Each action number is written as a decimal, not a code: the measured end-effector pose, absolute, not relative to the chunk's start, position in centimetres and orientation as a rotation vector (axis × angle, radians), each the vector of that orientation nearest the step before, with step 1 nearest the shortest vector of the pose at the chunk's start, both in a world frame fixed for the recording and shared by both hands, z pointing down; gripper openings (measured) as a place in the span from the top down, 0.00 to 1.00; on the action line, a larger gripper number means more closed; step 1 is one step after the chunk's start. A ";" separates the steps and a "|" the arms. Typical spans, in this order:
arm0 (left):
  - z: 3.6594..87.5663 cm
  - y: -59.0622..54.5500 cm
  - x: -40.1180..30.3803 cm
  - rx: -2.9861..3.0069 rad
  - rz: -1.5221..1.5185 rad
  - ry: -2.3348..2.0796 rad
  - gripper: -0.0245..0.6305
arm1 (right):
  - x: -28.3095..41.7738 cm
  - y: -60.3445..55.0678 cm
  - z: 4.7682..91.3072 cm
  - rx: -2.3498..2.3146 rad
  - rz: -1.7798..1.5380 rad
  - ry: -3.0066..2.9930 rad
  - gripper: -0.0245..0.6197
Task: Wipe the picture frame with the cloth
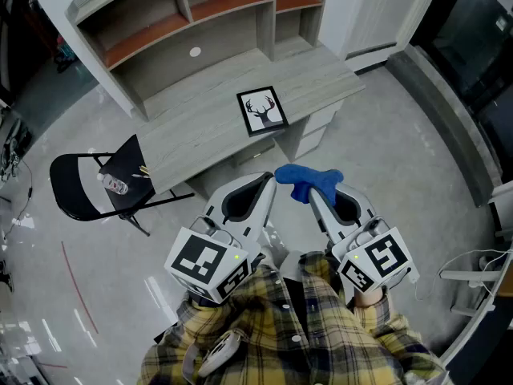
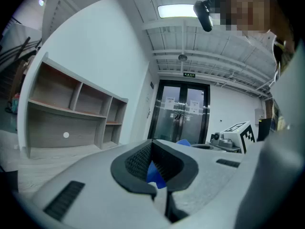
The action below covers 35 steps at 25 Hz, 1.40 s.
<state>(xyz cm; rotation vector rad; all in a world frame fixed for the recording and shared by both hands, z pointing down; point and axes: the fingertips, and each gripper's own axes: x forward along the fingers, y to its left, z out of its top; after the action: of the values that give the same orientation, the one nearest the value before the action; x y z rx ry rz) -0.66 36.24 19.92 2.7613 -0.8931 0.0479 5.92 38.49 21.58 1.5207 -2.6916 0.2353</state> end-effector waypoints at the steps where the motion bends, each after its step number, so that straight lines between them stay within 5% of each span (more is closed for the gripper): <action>1: 20.0 36.2 -0.8 2.758 0.049 -0.894 0.96 | 5.9 38.5 21.6 1.521 0.236 -2.690 0.90; 21: 23.3 32.2 -1.2 2.655 0.052 -0.942 0.96 | 9.2 36.6 24.5 1.616 0.360 -2.597 0.90; 35: 23.0 16.0 5.1 2.595 0.080 -1.103 0.96 | 17.1 19.7 23.9 1.490 0.374 -2.675 0.90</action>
<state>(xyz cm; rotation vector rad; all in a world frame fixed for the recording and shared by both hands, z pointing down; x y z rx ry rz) 5.11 16.02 23.01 2.5946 -1.1035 0.0798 17.15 19.71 23.89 1.4899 -2.6746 0.3743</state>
